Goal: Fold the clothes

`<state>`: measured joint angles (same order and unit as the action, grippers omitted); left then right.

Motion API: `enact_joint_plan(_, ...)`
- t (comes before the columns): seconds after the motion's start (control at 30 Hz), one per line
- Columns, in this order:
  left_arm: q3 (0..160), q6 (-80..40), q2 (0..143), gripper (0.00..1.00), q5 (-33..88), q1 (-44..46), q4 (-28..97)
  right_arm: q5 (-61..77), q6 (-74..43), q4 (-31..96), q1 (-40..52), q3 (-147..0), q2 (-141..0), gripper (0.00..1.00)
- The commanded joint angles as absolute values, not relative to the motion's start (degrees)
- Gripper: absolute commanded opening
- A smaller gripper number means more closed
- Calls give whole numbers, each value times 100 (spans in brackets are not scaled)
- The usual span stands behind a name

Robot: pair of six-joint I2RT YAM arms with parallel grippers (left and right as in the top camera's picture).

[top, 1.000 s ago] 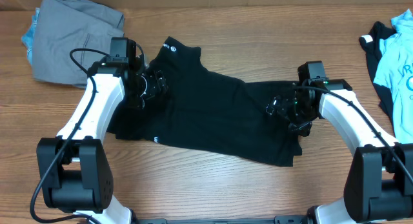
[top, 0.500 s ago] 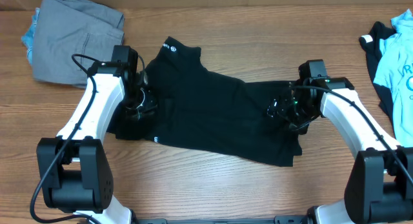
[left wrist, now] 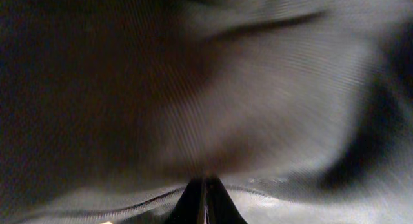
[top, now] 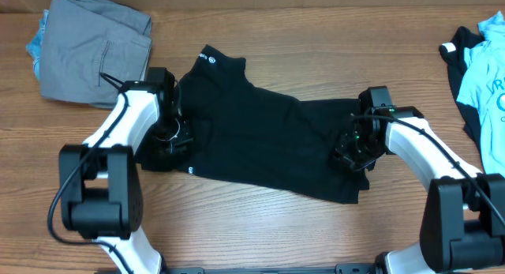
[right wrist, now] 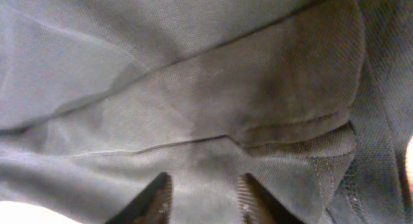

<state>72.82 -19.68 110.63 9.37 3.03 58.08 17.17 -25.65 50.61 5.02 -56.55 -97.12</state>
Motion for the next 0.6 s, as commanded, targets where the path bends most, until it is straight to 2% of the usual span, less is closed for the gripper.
enact_joint_plan(0.0, 7244, -1907, 11439, 4, 834, 276, 5837, 1487, -2574, 5039, 506, -5537, -9996, 26)
enact_joint_plan(0.3, 7240, -2163, 11725, 4, 460, 62, 6534, 1153, -2733, 5107, 222, -5533, -10451, 16)
enact_joint_plan(0.57, 7236, -2405, 11723, 4, 353, 40, 6973, 902, -2853, 5151, -469, -5533, -10451, 7)
